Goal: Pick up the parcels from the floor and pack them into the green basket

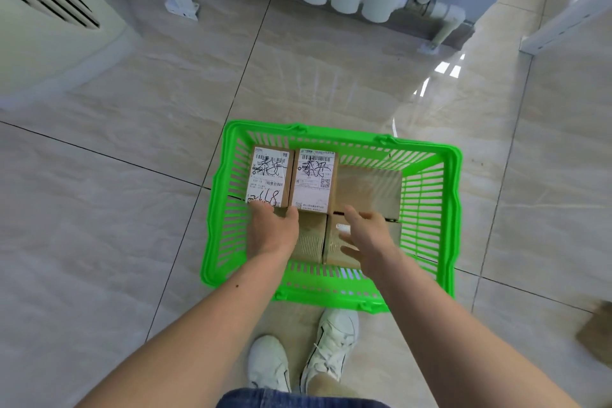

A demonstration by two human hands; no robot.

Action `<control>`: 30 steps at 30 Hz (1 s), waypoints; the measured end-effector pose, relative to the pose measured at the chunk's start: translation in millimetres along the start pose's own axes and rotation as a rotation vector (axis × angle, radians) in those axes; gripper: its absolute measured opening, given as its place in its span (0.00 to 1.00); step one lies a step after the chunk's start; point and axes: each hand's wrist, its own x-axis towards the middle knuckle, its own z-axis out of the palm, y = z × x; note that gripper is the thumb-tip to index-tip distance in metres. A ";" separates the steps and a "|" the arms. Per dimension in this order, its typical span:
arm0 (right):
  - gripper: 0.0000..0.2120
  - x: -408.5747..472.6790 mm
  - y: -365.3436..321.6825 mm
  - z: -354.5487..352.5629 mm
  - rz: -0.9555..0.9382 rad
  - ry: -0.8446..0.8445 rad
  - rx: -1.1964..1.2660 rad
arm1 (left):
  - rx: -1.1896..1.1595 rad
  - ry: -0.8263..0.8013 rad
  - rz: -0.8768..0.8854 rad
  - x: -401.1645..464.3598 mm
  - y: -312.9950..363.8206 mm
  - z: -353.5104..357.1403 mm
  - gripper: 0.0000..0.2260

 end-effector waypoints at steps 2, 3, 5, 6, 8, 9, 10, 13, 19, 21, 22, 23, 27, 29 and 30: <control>0.16 -30.0 -6.5 -12.8 -0.024 0.009 0.058 | 0.014 -0.005 0.019 -24.3 12.9 -14.1 0.16; 0.16 -45.5 -10.5 -19.3 -0.033 0.015 0.083 | 0.017 -0.009 0.032 -35.9 19.8 -21.0 0.16; 0.14 -74.5 -16.0 -34.1 -0.044 0.027 0.116 | 0.017 -0.012 0.058 -58.3 33.0 -34.1 0.15; 0.12 -88.2 -17.8 -41.6 -0.045 0.032 0.128 | 0.018 -0.012 0.073 -68.7 38.3 -40.2 0.15; 0.09 -115.5 -20.1 -56.8 -0.043 0.034 0.154 | 0.021 -0.024 0.105 -90.9 46.2 -51.7 0.13; 0.09 -129.0 -20.9 -64.5 -0.043 0.035 0.169 | 0.019 -0.043 0.117 -102.5 48.9 -56.7 0.12; 0.08 -141.6 -20.9 -72.0 -0.044 0.041 0.188 | 0.013 -0.073 0.128 -113.7 51.1 -60.0 0.12; 0.08 -173.9 -17.1 -96.4 -0.037 0.067 0.260 | -0.006 -0.161 0.153 -149.4 58.8 -65.1 0.12; 0.05 -217.1 -0.7 -149.2 -0.022 0.081 0.431 | 0.020 -0.291 0.236 -215.2 72.0 -47.7 0.16; 0.06 -225.6 5.1 -168.4 -0.021 0.106 0.476 | 0.041 -0.328 0.275 -235.8 75.1 -37.5 0.20; 0.06 -229.0 8.8 -178.0 -0.017 0.120 0.497 | 0.065 -0.342 0.295 -246.3 76.0 -32.9 0.22; 0.05 -232.7 12.8 -187.8 -0.013 0.132 0.519 | 0.085 -0.356 0.317 -258.5 77.1 -28.8 0.23; 0.04 -241.7 32.8 -231.8 0.002 0.177 0.581 | 0.144 -0.406 0.370 -302.1 79.0 -2.4 0.21; 0.06 -244.4 44.0 -257.7 -0.004 0.193 0.605 | 0.155 -0.426 0.386 -322.2 77.6 17.3 0.20; 0.06 -245.2 50.9 -271.4 -0.003 0.203 0.619 | 0.161 -0.443 0.395 -332.1 75.2 28.6 0.19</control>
